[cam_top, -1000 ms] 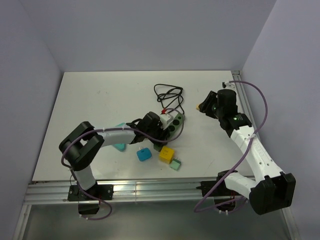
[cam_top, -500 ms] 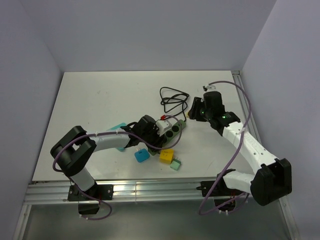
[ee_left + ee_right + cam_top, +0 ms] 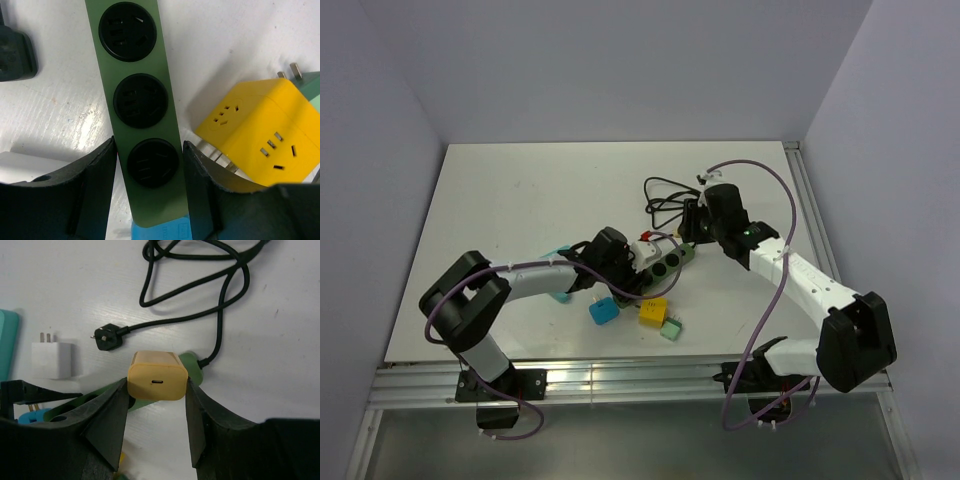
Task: Insert the plug
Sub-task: Insert the plug into the socket.
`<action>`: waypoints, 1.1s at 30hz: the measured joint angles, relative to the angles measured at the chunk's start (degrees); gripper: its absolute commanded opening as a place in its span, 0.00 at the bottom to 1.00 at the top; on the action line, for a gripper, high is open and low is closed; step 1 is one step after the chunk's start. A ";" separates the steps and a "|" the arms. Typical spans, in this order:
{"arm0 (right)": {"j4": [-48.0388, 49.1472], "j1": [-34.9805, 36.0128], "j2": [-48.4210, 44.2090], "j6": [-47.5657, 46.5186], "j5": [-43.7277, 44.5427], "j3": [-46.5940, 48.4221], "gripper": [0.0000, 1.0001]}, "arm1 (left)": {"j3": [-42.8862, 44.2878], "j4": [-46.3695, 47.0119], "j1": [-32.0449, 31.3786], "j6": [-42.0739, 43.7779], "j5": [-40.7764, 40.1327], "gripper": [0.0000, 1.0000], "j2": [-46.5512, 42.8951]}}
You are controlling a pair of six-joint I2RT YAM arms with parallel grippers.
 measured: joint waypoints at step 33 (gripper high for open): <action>2.38 7.13 6.97 -5.05 3.56 -2.75 0.00 | 5.29 -5.49 6.01 3.76 12.55 0.50 4.76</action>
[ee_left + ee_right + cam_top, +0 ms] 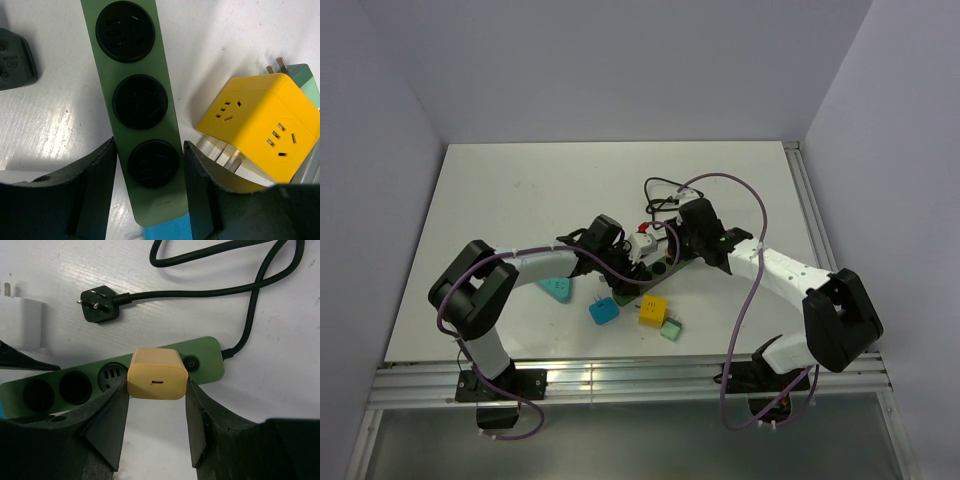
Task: Insert the plug
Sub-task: Insert the plug into the socket.
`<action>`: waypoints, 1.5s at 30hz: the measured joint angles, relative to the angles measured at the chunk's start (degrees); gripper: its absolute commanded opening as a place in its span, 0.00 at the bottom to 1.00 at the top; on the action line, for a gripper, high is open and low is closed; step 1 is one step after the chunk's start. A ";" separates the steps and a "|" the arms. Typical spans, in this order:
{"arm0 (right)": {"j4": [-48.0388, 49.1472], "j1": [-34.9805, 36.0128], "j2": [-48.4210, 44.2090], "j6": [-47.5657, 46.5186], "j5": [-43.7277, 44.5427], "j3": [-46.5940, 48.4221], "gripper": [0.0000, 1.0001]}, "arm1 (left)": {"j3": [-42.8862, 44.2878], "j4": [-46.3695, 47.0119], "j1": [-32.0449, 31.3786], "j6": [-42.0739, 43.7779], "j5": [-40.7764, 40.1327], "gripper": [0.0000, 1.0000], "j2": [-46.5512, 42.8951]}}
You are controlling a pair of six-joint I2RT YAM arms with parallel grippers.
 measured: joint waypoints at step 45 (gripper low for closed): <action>-16.63 0.76 6.23 -3.02 -1.22 12.74 0.00 | -0.50 0.87 -0.98 2.84 -0.85 0.49 -0.22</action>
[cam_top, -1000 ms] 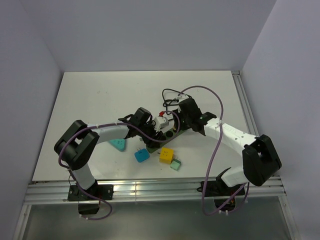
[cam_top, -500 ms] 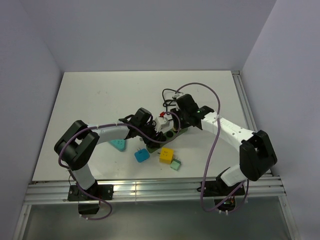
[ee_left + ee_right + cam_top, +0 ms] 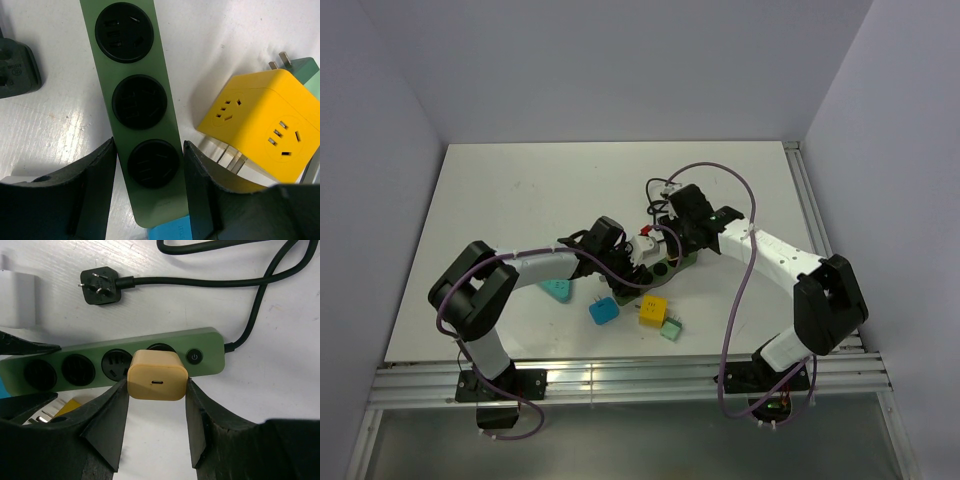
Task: Insert the plug
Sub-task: Insert the plug into the socket.
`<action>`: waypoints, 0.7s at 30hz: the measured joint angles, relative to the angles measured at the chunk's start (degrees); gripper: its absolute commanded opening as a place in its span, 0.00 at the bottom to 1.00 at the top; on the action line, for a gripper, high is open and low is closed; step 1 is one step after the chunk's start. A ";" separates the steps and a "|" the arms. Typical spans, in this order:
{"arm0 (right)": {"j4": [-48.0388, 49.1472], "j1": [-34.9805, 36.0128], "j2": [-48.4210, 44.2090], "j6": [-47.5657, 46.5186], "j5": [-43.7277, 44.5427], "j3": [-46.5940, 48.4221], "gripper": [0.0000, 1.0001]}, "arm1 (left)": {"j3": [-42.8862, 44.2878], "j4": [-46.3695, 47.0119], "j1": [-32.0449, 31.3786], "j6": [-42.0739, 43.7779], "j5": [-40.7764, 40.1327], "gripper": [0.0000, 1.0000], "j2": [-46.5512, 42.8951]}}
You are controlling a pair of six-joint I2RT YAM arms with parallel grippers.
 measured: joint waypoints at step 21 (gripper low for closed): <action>0.22 1.73 3.13 -1.64 3.58 1.44 0.00 | 0.00 0.00 -0.11 0.26 -0.09 0.49 0.00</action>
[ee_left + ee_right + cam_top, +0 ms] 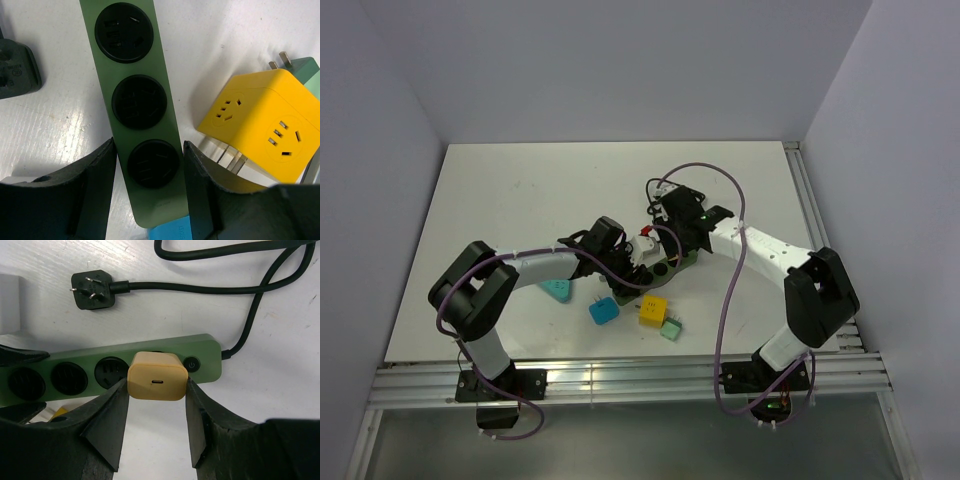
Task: Insert the plug
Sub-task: Insert the plug into the socket.
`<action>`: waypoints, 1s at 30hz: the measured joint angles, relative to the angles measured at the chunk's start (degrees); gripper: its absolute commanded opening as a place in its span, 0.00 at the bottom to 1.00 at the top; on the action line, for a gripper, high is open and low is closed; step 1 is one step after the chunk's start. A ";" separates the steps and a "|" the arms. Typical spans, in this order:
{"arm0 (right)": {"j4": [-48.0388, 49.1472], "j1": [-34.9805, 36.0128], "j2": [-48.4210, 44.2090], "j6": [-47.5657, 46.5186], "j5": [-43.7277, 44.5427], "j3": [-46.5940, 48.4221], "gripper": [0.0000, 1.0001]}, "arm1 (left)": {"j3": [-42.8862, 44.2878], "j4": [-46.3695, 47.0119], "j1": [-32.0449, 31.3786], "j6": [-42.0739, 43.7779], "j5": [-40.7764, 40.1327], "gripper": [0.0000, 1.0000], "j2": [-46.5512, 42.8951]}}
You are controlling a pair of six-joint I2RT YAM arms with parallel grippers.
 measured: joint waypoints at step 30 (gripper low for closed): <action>-1.40 2.12 4.66 -2.03 2.91 4.26 0.00 | 0.00 -0.02 -0.35 0.11 -0.59 0.47 0.00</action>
